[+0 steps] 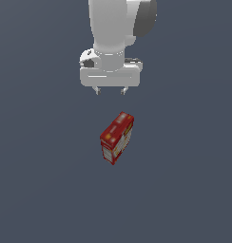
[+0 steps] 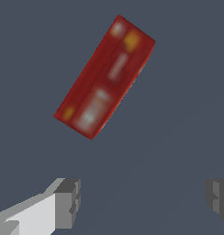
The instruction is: Pick up the object and move it to a goal position.
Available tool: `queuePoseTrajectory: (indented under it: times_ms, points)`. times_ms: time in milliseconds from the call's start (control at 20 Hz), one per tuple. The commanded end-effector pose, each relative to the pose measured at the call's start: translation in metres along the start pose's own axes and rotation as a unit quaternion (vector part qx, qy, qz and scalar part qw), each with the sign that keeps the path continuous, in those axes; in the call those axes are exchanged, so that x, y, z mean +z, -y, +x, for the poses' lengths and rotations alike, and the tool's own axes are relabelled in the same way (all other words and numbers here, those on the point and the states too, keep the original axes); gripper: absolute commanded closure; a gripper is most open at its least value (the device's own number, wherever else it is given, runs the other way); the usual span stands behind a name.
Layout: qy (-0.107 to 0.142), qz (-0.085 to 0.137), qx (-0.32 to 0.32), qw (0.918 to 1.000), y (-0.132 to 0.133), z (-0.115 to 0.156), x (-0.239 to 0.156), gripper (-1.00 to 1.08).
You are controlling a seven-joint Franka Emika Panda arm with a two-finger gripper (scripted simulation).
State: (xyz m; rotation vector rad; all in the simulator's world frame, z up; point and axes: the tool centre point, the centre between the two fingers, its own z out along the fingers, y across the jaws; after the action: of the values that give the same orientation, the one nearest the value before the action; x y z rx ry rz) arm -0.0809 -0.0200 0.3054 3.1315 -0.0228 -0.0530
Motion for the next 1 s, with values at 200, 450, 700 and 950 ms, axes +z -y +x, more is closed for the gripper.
queuePoseTrajectory:
  times_ms: [200,450,700,950]
  points:
    - [0.002,-0.005,-0.009,0.9999,0.0018,-0.0002,-0.0007,-0.92]
    - [0.005,-0.015,-0.031,0.9994,0.006,-0.0005,-0.0023,-0.92]
    - [0.005,-0.015,-0.031,0.9994,0.0061,-0.0005,-0.0023,-0.92]
    - [0.004,-0.014,-0.02,0.9997,0.0067,0.0032,-0.0006,-0.92]
